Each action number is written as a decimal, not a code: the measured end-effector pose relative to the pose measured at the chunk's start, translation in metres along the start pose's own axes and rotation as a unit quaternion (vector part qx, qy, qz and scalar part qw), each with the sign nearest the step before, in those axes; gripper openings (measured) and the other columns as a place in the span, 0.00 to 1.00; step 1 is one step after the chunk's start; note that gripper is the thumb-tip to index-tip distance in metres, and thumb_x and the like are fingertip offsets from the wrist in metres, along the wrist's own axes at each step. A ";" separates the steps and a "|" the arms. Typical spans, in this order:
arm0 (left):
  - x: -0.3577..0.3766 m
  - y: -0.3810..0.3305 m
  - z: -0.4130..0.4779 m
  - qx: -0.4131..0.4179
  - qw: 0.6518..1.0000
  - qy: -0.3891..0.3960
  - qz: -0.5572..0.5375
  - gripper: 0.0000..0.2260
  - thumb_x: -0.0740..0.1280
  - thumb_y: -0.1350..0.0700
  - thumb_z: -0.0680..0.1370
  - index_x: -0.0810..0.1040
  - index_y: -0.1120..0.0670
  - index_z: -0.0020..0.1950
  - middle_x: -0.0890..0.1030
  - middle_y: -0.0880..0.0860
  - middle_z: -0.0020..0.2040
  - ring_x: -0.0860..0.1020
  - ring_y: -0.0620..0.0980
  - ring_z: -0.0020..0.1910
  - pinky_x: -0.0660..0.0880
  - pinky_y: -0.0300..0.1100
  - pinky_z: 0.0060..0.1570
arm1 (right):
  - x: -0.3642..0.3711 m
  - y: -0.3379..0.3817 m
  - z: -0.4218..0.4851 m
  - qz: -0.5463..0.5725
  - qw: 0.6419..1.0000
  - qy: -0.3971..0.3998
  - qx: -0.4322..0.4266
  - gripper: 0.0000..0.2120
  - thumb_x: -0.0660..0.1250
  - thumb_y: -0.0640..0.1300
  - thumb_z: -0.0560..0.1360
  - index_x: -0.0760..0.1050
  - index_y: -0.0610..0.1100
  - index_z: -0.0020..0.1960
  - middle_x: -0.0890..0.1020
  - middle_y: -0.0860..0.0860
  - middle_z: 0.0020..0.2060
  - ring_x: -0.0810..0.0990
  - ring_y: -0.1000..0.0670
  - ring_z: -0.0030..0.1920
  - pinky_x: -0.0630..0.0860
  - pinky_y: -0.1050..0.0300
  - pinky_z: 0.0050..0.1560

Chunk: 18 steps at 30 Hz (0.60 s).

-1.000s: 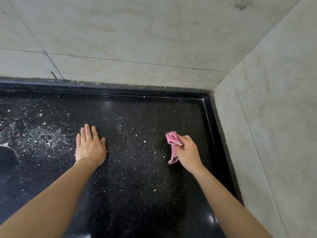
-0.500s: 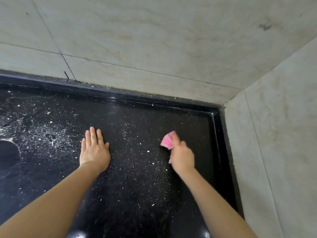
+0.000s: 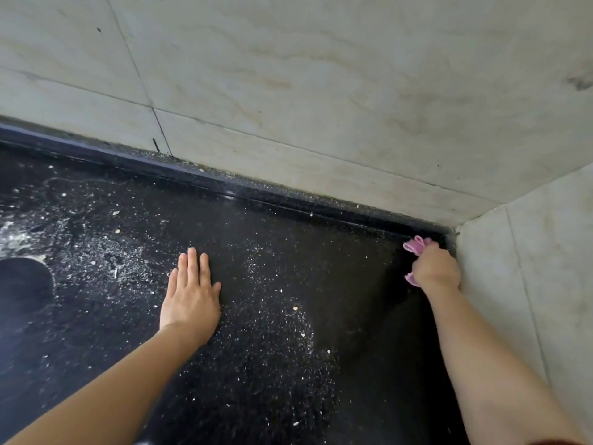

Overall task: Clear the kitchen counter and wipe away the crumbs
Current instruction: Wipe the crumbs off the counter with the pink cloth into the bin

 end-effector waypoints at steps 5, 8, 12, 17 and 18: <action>0.004 0.000 0.003 0.001 1.000 -0.007 0.002 0.26 0.39 0.49 0.81 0.31 0.59 0.73 0.35 0.60 0.76 0.38 0.57 0.76 0.41 0.48 0.74 | 0.020 0.049 -0.008 0.027 0.999 -0.029 -0.009 0.28 0.71 0.36 0.71 0.66 0.40 0.69 0.72 0.39 0.65 0.74 0.40 0.63 0.75 0.48 0.54; 0.001 0.000 0.002 -0.001 1.000 0.002 0.002 0.27 0.40 0.49 0.81 0.34 0.60 0.75 0.36 0.60 0.76 0.38 0.57 0.76 0.41 0.48 0.74 | 0.034 0.075 -0.039 0.067 0.994 -0.024 -0.084 0.22 0.63 0.35 0.74 0.65 0.42 0.67 0.78 0.43 0.58 0.80 0.41 0.53 0.77 0.50 0.53; -0.006 -0.004 -0.001 -0.002 1.000 0.018 0.021 0.26 0.40 0.50 0.82 0.35 0.61 0.75 0.36 0.61 0.76 0.38 0.57 0.76 0.42 0.48 0.75 | 0.048 0.109 -0.081 0.047 0.953 0.041 -0.297 0.23 0.57 0.39 0.79 0.62 0.52 0.73 0.77 0.45 0.52 0.80 0.42 0.47 0.76 0.48 0.46; -0.009 -0.005 -0.003 0.003 1.000 0.016 0.020 0.26 0.39 0.50 0.82 0.35 0.61 0.75 0.36 0.60 0.76 0.38 0.57 0.76 0.42 0.48 0.75 | 0.024 0.079 -0.068 0.161 0.942 0.001 -0.296 0.21 0.59 0.45 0.79 0.66 0.60 0.70 0.82 0.55 0.35 0.80 0.56 0.33 0.74 0.59 0.33; -0.009 -0.004 -0.002 0.005 1.000 0.012 0.020 0.26 0.39 0.50 0.82 0.35 0.61 0.75 0.37 0.60 0.76 0.39 0.57 0.76 0.42 0.48 0.75 | 0.016 0.066 -0.057 0.150 0.955 -0.041 -0.253 0.20 0.59 0.46 0.79 0.68 0.59 0.69 0.83 0.55 0.31 0.81 0.56 0.32 0.74 0.60 0.31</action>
Point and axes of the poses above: each hand's wrist, its own z-axis towards the middle knuckle, its own x-axis out of the palm, y = z × x, the point moved 2 cm from there along z, towards the middle knuckle
